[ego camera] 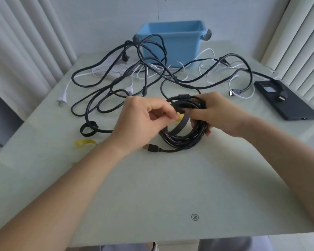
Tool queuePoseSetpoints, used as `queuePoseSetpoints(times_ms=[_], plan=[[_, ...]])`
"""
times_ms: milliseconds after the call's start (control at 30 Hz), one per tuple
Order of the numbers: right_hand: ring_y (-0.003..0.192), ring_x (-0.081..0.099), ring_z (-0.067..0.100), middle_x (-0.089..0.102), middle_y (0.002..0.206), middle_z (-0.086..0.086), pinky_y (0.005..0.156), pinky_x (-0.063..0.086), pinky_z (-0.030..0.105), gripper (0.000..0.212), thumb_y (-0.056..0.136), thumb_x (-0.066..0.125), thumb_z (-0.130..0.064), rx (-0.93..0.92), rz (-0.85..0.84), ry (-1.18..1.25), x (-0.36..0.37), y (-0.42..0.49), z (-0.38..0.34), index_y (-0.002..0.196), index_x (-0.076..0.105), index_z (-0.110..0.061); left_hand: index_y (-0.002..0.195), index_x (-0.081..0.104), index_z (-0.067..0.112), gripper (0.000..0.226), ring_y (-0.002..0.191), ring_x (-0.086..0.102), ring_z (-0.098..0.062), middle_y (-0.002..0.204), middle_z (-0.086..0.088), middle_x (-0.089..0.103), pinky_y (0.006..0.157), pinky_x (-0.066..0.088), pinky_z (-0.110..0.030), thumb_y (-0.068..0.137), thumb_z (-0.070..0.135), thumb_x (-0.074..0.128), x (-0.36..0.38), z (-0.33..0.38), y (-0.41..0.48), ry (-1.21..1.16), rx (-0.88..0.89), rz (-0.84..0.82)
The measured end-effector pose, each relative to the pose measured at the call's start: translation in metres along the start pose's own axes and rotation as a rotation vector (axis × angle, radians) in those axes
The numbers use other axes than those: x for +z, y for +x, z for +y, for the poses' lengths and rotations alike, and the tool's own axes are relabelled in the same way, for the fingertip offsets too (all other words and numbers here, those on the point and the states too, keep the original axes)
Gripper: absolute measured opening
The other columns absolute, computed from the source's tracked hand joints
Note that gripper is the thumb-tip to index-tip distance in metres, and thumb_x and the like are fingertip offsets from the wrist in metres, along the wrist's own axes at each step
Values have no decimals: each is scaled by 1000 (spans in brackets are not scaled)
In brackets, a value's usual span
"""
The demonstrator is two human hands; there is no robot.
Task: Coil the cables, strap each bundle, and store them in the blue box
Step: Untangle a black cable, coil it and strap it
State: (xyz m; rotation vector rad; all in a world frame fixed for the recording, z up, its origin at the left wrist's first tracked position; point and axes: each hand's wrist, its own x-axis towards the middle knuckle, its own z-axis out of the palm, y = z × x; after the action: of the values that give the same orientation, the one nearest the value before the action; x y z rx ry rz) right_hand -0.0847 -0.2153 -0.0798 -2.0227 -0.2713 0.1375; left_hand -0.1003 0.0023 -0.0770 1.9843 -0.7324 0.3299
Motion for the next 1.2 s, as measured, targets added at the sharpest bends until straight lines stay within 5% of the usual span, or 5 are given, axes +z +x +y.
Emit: queuePoseSetpoints(times_ms=[167, 433, 633, 767, 1200], plan=[[56, 60, 19, 68, 69, 9, 40, 44, 26, 8, 94, 66, -15, 24, 0, 51, 0, -1, -1, 95, 66, -7, 108, 77, 8, 28, 71, 70, -13, 100, 0, 73, 68, 59, -23, 82, -1, 78, -13, -7, 9, 111, 123, 191], [59, 63, 26, 68, 70, 13, 42, 46, 27, 9, 93, 68, -18, 15, -34, 76, -2, -2, -3, 93, 64, -10, 140, 54, 13, 79, 82, 71, -10, 134, 0, 53, 73, 60, -23, 70, -8, 84, -17, -13, 13, 115, 30, 90], [63, 66, 42, 67, 68, 18, 43, 49, 33, 4, 94, 66, -15, -100, -30, -1, -5, -4, -7, 93, 65, -18, 141, 51, 19, 75, 77, 71, -9, 137, 3, 50, 71, 58, -20, 78, -12, 75, -27, -30, 20, 105, -41, 254], [51, 63, 22, 66, 62, 11, 40, 50, 34, 28, 94, 66, -13, -187, -5, -41, -4, -4, -8, 119, 65, -26, 139, 55, 19, 71, 77, 71, -11, 135, 2, 54, 70, 57, -19, 79, -12, 74, -24, -29, 18, 120, -22, 154], [48, 55, 24, 48, 57, 8, 32, 30, 19, 5, 88, 63, -7, 5, 0, 418, -13, -8, -20, 89, 63, -12, 146, 51, 18, 69, 80, 66, -1, 130, 5, 59, 80, 56, -18, 84, -4, 73, -9, -35, 10, 300, -136, -10]])
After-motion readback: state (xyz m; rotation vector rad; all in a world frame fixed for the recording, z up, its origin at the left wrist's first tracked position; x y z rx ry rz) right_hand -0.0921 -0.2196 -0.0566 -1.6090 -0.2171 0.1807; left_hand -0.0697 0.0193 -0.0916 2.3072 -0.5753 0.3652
